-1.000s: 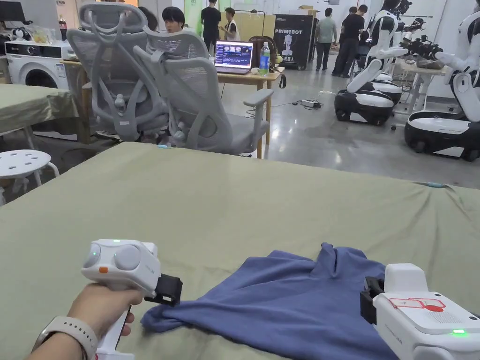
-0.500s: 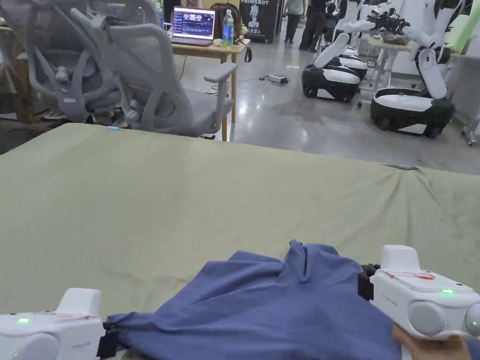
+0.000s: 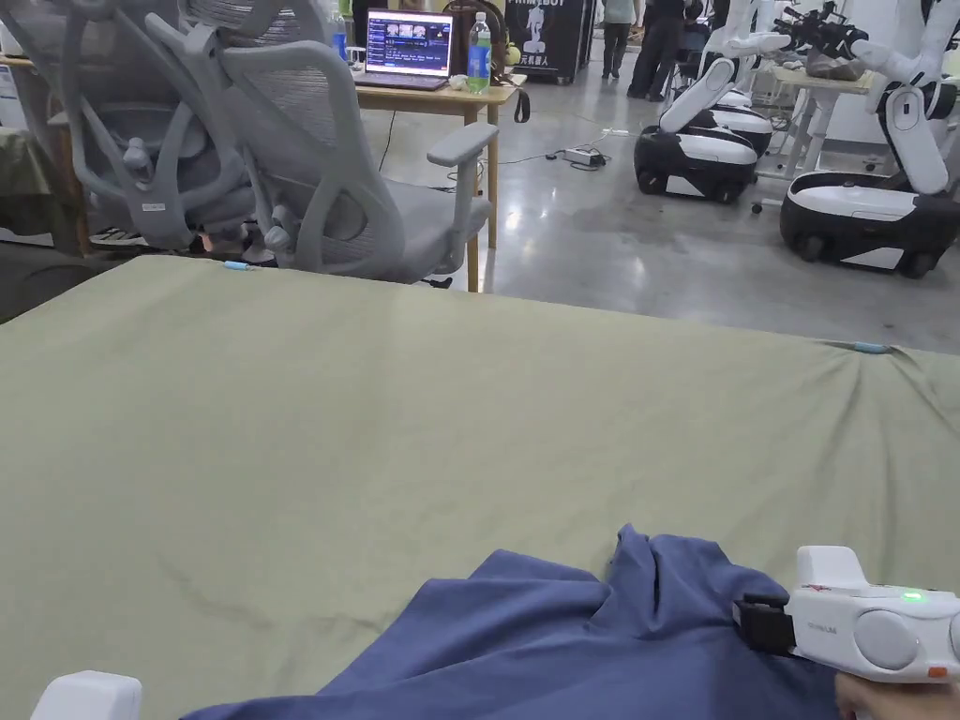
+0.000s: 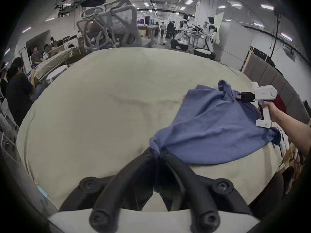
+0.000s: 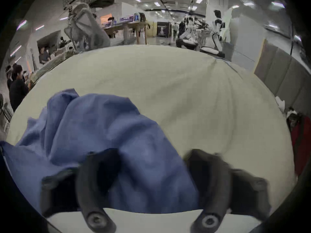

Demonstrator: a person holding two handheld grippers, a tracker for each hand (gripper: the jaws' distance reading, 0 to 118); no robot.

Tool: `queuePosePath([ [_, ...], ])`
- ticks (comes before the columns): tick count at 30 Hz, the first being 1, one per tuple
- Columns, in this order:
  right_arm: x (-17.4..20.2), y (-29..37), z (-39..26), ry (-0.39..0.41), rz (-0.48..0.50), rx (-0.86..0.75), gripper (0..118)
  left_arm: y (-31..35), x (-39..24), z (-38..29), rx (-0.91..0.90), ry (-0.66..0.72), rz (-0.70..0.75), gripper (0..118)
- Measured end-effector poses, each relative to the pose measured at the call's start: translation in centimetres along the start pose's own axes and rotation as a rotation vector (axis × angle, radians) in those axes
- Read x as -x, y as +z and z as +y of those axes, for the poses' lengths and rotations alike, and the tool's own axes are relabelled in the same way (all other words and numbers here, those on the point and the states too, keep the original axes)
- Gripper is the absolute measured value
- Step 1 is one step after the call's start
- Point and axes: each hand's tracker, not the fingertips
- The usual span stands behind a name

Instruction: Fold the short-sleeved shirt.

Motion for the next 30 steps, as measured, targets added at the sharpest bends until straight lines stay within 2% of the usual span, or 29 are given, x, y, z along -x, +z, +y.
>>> queuePosePath([
  [1,0.4,0.8,0.1,0.043,0.009,-0.023,2,-0.3,0.0,0.0,0.001,0.002,0.000,2],
  [2,0.8,1.5,0.3,0.072,0.017,-0.020,2,-0.5,0.0,0.1,0.002,0.001,0.002,2],
  [5,2.3,5.2,0.6,0.082,-0.012,-0.048,2,-1.3,-0.3,0.3,0.005,-0.017,0.022,2],
  [10,3.6,14.7,0.7,0.000,-0.035,-0.238,2,-1.7,-0.3,0.3,0.003,-0.023,0.034,2],
  [12,4.2,17.8,0.8,0.020,-0.066,-0.262,2,-2.0,-0.5,0.9,-0.018,0.012,-0.022,2],
  [15,4.7,23.4,1.4,0.055,-0.103,-0.346,2,-2.0,-1.8,3.4,-0.076,-0.059,0.057,2],
  [17,4.2,26.8,2.2,0.039,-0.097,-0.413,2,-0.7,-3.0,6.2,-0.155,-0.085,0.069,1],
  [21,2.8,33.0,5.3,0.074,-0.202,-0.523,2,2.5,-5.4,12.6,-0.303,-0.120,0.102,1],
  [23,1.4,36.3,7.3,0.060,-0.195,-0.586,2,5.1,-7.0,16.4,-0.378,-0.154,0.123,1],
  [27,-0.5,41.2,11.6,0.087,-0.308,-0.674,2,9.2,-9.0,23.6,-0.486,-0.199,0.188,1],
  [30,-2.1,44.6,14.5,0.045,-0.337,-0.751,2,12.0,-10.1,28.5,-0.571,-0.225,0.227,1],
])
